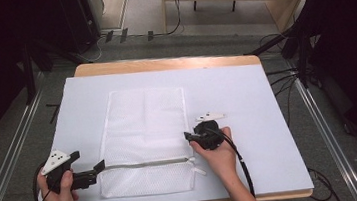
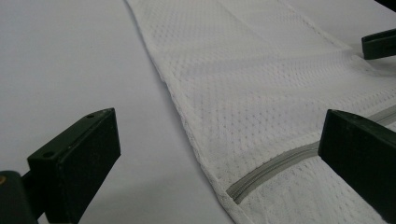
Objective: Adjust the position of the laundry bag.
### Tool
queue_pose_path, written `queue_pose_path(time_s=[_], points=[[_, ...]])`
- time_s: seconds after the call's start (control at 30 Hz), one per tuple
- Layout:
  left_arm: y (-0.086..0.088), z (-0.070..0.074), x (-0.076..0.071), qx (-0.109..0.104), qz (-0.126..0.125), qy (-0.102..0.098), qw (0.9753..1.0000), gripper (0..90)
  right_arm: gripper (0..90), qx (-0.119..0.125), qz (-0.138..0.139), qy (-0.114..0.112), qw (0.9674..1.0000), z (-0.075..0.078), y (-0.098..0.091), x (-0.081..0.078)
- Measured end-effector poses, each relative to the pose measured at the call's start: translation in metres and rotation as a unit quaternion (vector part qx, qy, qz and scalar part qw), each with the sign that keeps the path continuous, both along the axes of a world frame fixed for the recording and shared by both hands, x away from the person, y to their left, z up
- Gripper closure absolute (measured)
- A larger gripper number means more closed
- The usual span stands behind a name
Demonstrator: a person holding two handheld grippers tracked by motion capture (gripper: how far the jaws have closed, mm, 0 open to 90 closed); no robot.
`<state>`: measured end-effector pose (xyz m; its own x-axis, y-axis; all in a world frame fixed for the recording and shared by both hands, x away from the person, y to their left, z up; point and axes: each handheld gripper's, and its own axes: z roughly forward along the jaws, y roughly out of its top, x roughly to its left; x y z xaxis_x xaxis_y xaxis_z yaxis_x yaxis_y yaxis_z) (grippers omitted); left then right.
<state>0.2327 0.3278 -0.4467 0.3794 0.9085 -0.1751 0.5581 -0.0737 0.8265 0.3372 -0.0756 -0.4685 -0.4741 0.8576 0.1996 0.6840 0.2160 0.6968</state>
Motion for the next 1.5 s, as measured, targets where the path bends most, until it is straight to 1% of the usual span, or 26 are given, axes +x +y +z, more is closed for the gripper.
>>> queue_pose_path(time_s=[0.07, 0.1, 0.13, 0.17, 0.2, 0.23, 0.27, 0.33, 0.37, 0.4, 0.47, 0.5, 0.57, 0.67, 0.73, 0.97, 1.1, 1.27, 1.33, 1.47, 1.5], points=[[0.001, 0.0, 0.0, 0.0, 0.002, 0.0, 1.0, 0.0, 55.5, 0.0, -0.008, 0.006, 0.9999, -0.004, 0.004, 0.0], [0.001, 0.0, 0.0, -0.001, 0.002, -0.001, 1.0, 0.0, 56.0, -0.005, -0.014, 0.0, 0.9999, -0.005, 0.007, -0.001], [0.001, 0.0, 0.0, -0.002, 0.003, -0.001, 1.0, 0.0, 56.3, -0.016, -0.02, -0.007, 0.9997, -0.005, 0.011, -0.003], [0.001, 0.0, 0.0, -0.002, 0.003, -0.001, 1.0, 0.0, 56.8, -0.032, -0.024, -0.018, 0.9991, -0.006, 0.015, -0.006], [0.001, 0.0, 0.0, -0.001, 0.004, 0.0, 1.0, 0.0, 58.4, -0.051, -0.029, -0.032, 0.9978, -0.007, 0.02, -0.009], [0.0, 0.0, 0.0, -0.001, 0.003, 0.0, 1.0, 0.0, 64.9, -0.07, -0.029, -0.042, 0.9963, -0.007, 0.024, -0.011], [0.0, 0.0, 0.001, -0.002, 0.003, -0.001, 1.0, 0.0, 72.8, -0.067, -0.024, -0.043, 0.9965, -0.007, 0.027, -0.014], [-0.002, 0.0, 0.001, 0.001, 0.003, 0.002, 1.0, 0.0, 81.1, -0.078, -0.018, -0.05, 0.9956, -0.007, 0.032, -0.018], [-0.002, 0.0, 0.001, 0.001, 0.002, 0.003, 1.0, 0.0, 85.7, -0.08, -0.011, -0.054, 0.9953, -0.007, 0.034, -0.018], [-0.003, -0.001, 0.001, 0.001, 0.001, 0.004, 1.0, 0.0, 88.3, -0.085, -0.012, -0.054, 0.9948, -0.007, 0.035, -0.018], [-0.004, -0.001, 0.001, 0.004, -0.002, 0.005, 1.0, 0.0, 90.0, -0.081, -0.011, -0.049, 0.9955, -0.006, 0.034, -0.016], [-0.004, -0.001, 0.001, 0.005, -0.003, 0.005, 1.0, 0.0, 90.0, -0.075, -0.007, -0.045, 0.9961, -0.006, 0.032, -0.015], [-0.005, -0.002, 0.001, 0.005, -0.004, 0.005, 1.0, 0.0, 90.0, -0.057, -0.002, -0.033, 0.9978, -0.005, 0.026, -0.012], [-0.005, -0.003, 0.002, 0.003, -0.007, 0.009, 0.9999, 0.0, 90.0, -0.054, -0.007, -0.028, 0.9981, -0.004, 0.015, -0.009], [-0.006, -0.003, 0.002, 0.001, -0.008, 0.009, 0.9999, 0.0, 90.0, -0.054, -0.009, -0.029, 0.9981, -0.004, 0.007, -0.008], [-0.009, -0.003, 0.002, 0.004, -0.014, 0.012, 0.9998, 0.0, 90.0, -0.047, -0.014, -0.029, 0.9984, 0.002, -0.021, -0.008], [-0.012, -0.004, 0.002, 0.007, -0.018, 0.014, 0.9997, 0.0, 90.0, -0.049, -0.02, -0.034, 0.998, 0.007, -0.037, -0.009], [-0.015, -0.004, 0.002, 0.011, -0.021, 0.015, 0.9996, 0.0, 90.0, -0.056, -0.034, -0.037, 0.9972, 0.009, -0.054, -0.005], [-0.016, -0.004, 0.002, 0.012, -0.022, 0.016, 0.9995, 0.0, 90.0, -0.057, -0.04, -0.036, 0.9969, 0.008, -0.057, -0.003], [-0.015, -0.005, 0.002, 0.01, -0.022, 0.016, 0.9996, 0.0, 89.9, -0.064, -0.041, -0.037, 0.9964, 0.005, -0.059, 0.0], [-0.015, -0.005, 0.003, 0.009, -0.023, 0.017, 0.9996, 0.0, 86.8, -0.063, -0.044, -0.041, 0.9962, 0.005, -0.06, 0.0]])
